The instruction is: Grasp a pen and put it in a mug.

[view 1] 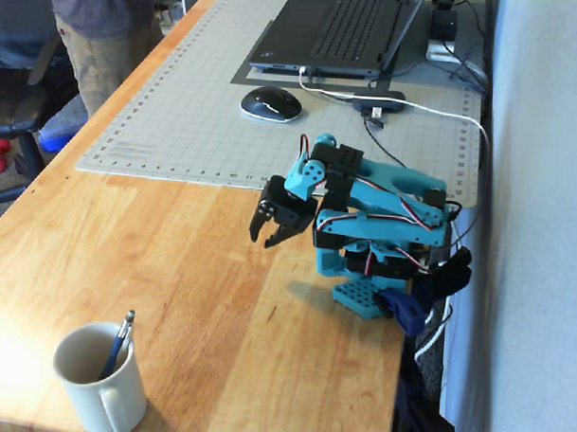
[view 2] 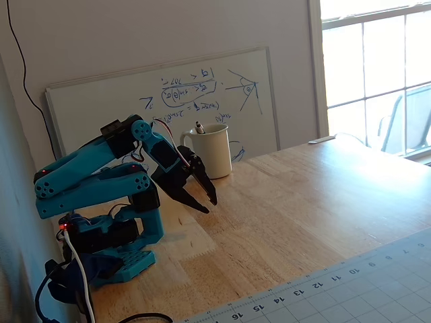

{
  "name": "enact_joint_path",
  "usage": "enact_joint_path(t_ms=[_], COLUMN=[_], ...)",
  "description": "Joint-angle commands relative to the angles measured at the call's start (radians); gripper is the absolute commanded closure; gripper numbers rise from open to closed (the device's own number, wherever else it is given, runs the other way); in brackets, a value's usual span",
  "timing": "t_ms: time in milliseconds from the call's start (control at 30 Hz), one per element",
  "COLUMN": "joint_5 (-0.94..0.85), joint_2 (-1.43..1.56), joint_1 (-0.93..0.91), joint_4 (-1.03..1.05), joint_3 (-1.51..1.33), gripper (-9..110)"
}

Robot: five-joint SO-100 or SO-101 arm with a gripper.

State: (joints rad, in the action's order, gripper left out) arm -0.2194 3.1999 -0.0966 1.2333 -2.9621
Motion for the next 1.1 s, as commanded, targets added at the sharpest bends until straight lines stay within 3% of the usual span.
enact_joint_path(t_ms=[0,133,1067], joint_5=[-0.012,-0.012,0.071], joint_2=[0.041,0.107,0.144], joint_1=[-0.006,-0.008,0.002], joint_4=[-0.063,-0.084,-0.074], joint_3=[-0.055,-0.153,-0.152], gripper=[95,95,98])
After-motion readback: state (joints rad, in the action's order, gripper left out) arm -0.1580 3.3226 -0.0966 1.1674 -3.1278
